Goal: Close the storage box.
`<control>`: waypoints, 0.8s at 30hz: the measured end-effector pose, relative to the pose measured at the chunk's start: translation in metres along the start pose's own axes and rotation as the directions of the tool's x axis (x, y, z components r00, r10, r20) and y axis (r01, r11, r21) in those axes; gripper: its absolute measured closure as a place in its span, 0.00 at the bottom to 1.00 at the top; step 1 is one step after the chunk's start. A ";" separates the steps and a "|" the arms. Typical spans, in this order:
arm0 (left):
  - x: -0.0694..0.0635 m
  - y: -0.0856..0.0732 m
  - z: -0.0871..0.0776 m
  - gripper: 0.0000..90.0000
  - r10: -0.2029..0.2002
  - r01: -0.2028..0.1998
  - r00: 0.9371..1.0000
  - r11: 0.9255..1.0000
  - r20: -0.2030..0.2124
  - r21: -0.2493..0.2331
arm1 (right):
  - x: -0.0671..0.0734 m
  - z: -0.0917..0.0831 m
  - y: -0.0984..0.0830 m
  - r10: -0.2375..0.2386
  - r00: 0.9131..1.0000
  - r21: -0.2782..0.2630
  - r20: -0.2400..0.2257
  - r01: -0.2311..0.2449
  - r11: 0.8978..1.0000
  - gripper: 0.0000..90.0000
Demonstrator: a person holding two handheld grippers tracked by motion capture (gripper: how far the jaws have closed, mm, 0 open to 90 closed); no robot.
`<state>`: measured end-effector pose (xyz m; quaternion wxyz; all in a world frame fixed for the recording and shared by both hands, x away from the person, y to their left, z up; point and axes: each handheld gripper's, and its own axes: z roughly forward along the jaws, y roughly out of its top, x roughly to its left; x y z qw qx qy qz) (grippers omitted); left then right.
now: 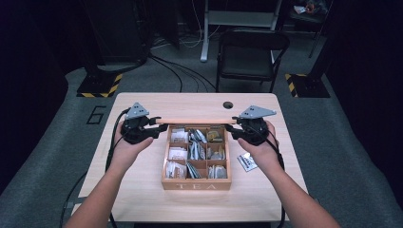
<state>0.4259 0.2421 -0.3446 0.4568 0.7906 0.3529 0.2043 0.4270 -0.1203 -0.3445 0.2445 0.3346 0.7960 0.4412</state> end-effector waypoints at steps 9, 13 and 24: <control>-0.005 -0.006 -0.004 0.63 -0.012 0.012 1.000 1.000 0.006 -0.008 | 0.004 -0.002 -0.006 0.005 1.000 -0.004 -0.006 -0.005 1.000 0.65; -0.008 -0.009 -0.007 0.63 -0.014 0.014 1.000 1.000 0.008 -0.006 | 0.005 -0.003 -0.010 0.007 1.000 -0.006 -0.010 -0.007 1.000 0.64; -0.017 -0.017 -0.012 0.62 0.006 -0.006 1.000 1.000 0.002 0.000 | 0.013 -0.007 -0.020 -0.008 1.000 -0.002 -0.009 0.008 1.000 0.64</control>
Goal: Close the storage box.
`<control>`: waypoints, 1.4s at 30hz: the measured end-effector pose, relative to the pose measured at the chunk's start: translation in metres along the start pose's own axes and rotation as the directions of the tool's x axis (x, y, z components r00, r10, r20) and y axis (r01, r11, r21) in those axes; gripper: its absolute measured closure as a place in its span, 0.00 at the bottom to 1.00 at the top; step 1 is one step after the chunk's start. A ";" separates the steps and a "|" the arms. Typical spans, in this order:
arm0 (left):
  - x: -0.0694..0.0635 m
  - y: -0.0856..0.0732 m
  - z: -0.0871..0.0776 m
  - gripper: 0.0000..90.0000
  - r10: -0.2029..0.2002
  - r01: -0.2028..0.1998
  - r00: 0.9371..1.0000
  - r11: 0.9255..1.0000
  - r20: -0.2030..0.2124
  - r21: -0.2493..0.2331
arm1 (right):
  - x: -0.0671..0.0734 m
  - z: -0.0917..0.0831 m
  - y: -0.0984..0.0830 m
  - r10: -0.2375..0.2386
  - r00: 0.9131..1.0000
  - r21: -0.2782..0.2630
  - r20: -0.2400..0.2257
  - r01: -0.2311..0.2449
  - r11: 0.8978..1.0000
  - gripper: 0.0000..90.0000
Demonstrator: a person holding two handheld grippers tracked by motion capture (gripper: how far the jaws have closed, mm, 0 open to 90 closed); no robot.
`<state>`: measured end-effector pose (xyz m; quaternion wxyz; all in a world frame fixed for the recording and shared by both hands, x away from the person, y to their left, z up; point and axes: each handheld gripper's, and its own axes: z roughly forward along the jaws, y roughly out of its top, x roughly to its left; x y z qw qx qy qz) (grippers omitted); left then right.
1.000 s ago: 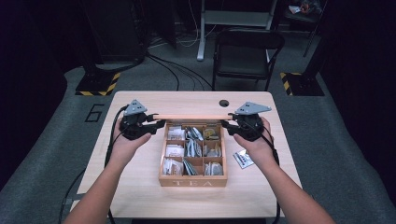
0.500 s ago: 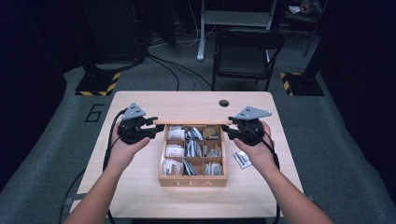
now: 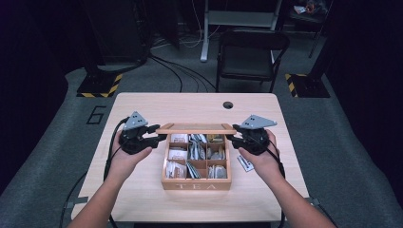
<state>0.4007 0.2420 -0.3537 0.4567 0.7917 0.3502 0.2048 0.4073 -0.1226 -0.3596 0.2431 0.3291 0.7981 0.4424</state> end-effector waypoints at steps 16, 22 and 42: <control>-0.007 -0.013 -0.001 0.60 -0.001 0.001 1.000 1.000 0.004 0.016 | 0.006 -0.004 -0.013 0.010 1.000 -0.009 -0.015 -0.010 1.000 0.62; -0.011 -0.021 -0.002 0.59 -0.003 0.003 1.000 1.000 0.004 0.025 | 0.010 -0.007 -0.020 0.039 0.999 -0.026 -0.029 -0.040 0.999 0.62; -0.021 -0.045 -0.003 0.60 -0.008 0.007 1.000 0.999 0.020 0.047 | 0.025 -0.019 -0.044 0.055 0.997 -0.015 -0.056 -0.056 0.998 0.61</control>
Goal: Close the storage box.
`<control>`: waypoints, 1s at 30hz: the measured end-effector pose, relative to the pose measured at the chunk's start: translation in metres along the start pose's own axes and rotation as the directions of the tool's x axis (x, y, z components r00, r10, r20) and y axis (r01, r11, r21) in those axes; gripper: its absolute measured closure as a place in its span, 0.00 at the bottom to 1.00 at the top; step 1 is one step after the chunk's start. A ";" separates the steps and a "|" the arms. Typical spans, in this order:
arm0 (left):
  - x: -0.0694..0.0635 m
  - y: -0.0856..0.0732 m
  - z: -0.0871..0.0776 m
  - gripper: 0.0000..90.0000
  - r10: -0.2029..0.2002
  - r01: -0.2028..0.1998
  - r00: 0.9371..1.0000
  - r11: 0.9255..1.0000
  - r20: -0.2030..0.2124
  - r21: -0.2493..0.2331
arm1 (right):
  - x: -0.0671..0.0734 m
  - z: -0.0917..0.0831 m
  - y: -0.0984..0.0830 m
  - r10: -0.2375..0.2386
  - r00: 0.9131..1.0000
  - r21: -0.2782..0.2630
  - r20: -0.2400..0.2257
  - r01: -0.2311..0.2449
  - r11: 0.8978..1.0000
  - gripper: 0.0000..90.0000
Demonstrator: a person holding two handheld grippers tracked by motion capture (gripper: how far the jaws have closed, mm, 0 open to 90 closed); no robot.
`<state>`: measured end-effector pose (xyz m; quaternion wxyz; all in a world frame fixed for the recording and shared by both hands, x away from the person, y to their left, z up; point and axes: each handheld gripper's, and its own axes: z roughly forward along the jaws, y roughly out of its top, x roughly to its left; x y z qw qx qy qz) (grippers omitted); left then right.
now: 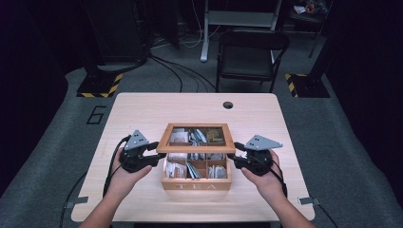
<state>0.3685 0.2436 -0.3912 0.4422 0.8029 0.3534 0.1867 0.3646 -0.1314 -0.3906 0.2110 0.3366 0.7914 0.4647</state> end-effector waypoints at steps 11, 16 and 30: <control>-0.005 -0.012 -0.005 0.61 -0.024 0.024 0.999 1.000 0.030 0.000 | 0.006 0.000 -0.011 0.018 1.000 0.004 -0.003 -0.018 1.000 0.61; -0.007 -0.016 -0.006 0.61 -0.029 0.029 0.999 1.000 0.036 0.000 | 0.007 0.000 -0.016 0.015 1.000 0.006 -0.006 -0.015 1.000 0.61; -0.016 -0.033 -0.005 0.60 -0.045 0.044 0.997 0.999 0.057 0.014 | 0.015 -0.001 -0.033 0.041 0.999 0.030 -0.021 -0.040 0.999 0.61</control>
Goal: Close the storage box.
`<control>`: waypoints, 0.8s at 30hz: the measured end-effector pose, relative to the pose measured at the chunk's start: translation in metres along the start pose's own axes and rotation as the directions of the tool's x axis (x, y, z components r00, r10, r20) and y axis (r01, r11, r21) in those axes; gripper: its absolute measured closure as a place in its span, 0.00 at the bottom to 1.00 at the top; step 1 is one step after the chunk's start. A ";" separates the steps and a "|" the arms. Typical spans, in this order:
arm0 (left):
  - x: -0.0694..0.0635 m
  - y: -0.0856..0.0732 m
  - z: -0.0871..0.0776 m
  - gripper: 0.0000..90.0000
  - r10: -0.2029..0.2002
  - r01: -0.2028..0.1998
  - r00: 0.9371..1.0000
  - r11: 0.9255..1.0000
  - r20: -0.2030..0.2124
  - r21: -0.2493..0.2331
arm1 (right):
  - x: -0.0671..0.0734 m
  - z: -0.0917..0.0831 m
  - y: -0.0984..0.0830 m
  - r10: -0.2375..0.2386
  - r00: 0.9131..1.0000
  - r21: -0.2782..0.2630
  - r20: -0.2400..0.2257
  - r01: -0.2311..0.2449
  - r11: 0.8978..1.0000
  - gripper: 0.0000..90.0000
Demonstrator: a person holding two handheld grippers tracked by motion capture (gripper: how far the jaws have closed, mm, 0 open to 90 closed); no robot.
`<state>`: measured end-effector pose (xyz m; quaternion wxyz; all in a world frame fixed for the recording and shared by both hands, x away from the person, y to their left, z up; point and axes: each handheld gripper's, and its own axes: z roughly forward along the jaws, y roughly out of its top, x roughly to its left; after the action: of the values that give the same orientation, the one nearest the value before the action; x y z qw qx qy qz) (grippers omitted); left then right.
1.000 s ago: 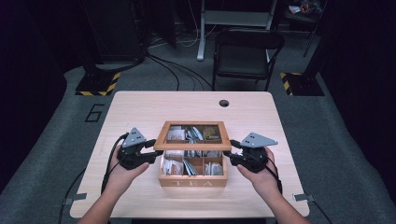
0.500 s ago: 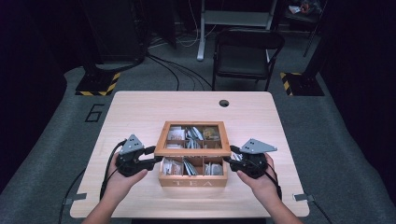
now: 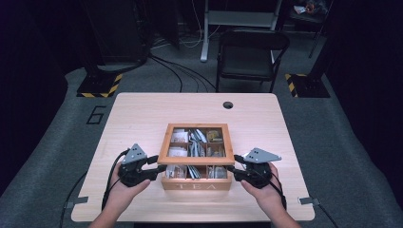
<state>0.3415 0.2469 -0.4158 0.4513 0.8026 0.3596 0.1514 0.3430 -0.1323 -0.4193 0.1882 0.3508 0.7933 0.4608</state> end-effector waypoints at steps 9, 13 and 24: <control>-0.005 -0.010 0.004 0.60 -0.003 0.003 1.000 1.000 0.005 0.004 | 0.004 -0.001 -0.010 0.015 1.000 0.010 -0.014 -0.015 1.000 0.60; -0.007 -0.015 0.005 0.60 -0.007 0.007 1.000 1.000 0.008 0.006 | 0.005 -0.001 -0.015 0.030 0.999 0.013 -0.026 -0.030 0.999 0.61; -0.009 -0.027 0.007 0.59 -0.003 0.002 1.000 0.999 0.021 0.037 | 0.009 0.005 -0.029 0.046 0.997 0.030 -0.054 -0.044 0.999 0.61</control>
<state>0.3275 0.2450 -0.4417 0.4406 0.8117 0.3586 0.1355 0.3291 -0.1324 -0.4466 0.1509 0.3583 0.7965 0.4631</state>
